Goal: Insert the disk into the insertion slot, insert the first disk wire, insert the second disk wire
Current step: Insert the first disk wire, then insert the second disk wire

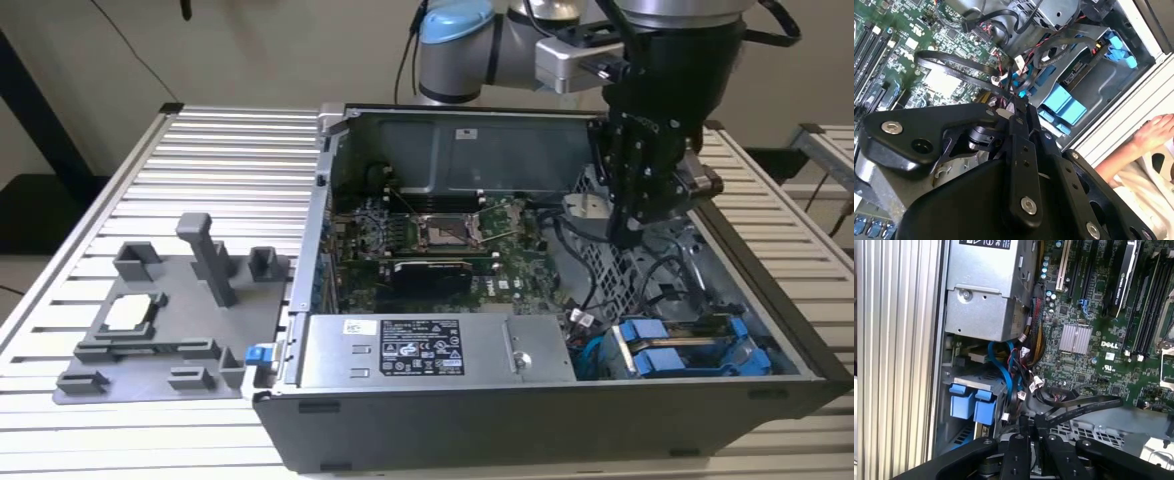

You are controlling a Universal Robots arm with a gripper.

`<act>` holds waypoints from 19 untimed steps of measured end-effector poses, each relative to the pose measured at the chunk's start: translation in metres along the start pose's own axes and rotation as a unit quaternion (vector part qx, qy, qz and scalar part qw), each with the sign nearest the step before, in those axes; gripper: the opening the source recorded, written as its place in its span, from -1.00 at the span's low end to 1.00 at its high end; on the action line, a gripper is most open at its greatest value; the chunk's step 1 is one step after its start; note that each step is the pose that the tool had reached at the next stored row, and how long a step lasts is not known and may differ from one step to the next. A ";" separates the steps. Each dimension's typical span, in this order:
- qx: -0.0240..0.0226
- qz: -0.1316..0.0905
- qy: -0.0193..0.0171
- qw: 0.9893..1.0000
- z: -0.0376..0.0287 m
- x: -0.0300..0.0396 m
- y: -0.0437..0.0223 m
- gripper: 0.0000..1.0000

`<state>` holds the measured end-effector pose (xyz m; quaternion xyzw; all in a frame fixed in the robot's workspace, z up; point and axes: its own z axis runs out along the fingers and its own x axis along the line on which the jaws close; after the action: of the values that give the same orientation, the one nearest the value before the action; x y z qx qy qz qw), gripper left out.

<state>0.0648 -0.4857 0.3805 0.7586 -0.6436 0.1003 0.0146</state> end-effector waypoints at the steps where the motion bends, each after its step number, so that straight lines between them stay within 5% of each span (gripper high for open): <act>1: 0.000 0.000 0.000 1.000 0.0005 0.0024 0.0003 -0.67; 10: -0.006 -0.001 -0.002 1.000 0.0048 0.0240 -0.0026 -0.67; 19: -0.010 -0.001 -0.009 1.000 0.0089 0.0434 -0.0078 -0.67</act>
<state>0.0802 -0.5280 0.3800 0.7598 -0.6441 0.0870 0.0168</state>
